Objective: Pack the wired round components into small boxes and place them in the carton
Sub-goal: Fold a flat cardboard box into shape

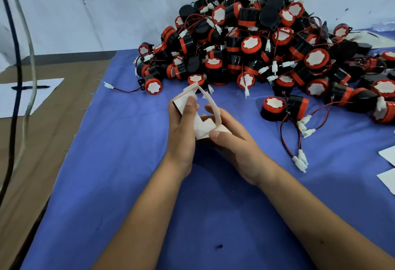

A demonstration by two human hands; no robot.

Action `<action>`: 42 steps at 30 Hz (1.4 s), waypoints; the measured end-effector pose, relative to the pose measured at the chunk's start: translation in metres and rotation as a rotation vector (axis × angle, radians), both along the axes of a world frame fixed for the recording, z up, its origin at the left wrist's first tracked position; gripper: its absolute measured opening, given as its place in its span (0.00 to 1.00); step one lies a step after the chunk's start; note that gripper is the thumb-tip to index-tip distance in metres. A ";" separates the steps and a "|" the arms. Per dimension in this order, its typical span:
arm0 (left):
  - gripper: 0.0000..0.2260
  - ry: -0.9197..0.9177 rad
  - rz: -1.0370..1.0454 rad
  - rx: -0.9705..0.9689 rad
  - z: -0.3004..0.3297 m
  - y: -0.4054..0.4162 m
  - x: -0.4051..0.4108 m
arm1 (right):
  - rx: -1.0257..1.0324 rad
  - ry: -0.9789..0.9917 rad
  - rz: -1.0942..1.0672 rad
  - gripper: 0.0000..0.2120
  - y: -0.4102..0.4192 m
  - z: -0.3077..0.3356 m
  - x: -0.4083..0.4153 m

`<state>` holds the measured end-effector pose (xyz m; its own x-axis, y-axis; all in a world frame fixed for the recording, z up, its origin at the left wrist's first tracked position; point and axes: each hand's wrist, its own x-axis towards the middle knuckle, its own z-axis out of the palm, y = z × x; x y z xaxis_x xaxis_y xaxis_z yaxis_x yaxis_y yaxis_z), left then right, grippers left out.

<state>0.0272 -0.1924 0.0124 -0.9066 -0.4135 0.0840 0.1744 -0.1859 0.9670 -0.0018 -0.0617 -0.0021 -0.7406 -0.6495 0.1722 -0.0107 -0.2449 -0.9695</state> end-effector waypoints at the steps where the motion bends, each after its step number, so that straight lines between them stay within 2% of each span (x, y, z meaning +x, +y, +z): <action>1: 0.20 -0.006 0.012 0.019 0.001 0.000 0.000 | 0.017 0.018 -0.006 0.30 0.001 0.000 -0.001; 3: 0.22 -0.011 0.036 0.048 0.002 0.000 0.001 | 0.054 0.060 -0.016 0.35 0.001 0.001 -0.001; 4: 0.23 -0.009 0.041 0.062 0.002 0.000 0.001 | 0.058 0.065 -0.017 0.34 0.001 0.003 -0.001; 7: 0.24 0.022 0.023 0.037 0.001 -0.001 0.000 | 0.039 0.041 -0.120 0.23 0.001 0.004 -0.003; 12: 0.17 0.101 -0.103 -0.059 -0.002 0.008 0.001 | -0.036 -0.044 -0.249 0.15 0.002 0.002 -0.007; 15: 0.20 0.107 -0.174 0.086 -0.001 0.007 0.002 | -0.036 0.007 -0.263 0.11 0.005 0.002 -0.009; 18: 0.25 0.105 -0.195 0.244 0.002 0.001 0.003 | 0.050 0.140 -0.283 0.15 0.003 0.000 -0.006; 24: 0.20 0.056 -0.122 0.230 0.002 0.003 0.003 | 0.154 0.247 -0.307 0.17 -0.002 -0.005 -0.001; 29: 0.23 0.007 -0.004 0.177 0.002 0.007 0.002 | 0.175 0.261 -0.312 0.32 -0.009 -0.006 0.007; 33: 0.29 -0.136 -0.098 0.218 0.001 -0.001 0.003 | 0.168 0.321 -0.346 0.28 -0.008 -0.003 0.009; 35: 0.29 -0.168 -0.158 0.270 -0.001 -0.005 0.003 | 0.164 0.329 -0.370 0.25 -0.007 -0.002 0.008; 38: 0.26 -0.140 -0.197 0.345 -0.003 -0.006 0.002 | 0.129 0.309 -0.383 0.28 -0.006 -0.002 0.007; 40: 0.28 -0.150 -0.222 0.330 -0.003 -0.006 0.001 | 0.134 0.366 -0.401 0.31 -0.006 -0.002 0.007; 42: 0.29 -0.162 -0.224 0.302 -0.005 -0.004 0.000 | 0.175 0.457 -0.418 0.30 -0.007 -0.003 0.007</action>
<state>0.0270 -0.1964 0.0074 -0.9685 -0.1888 -0.1621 -0.0525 -0.4817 0.8747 0.0050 -0.0687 -0.0047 -0.8146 -0.3687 0.4478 -0.4922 0.0306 -0.8700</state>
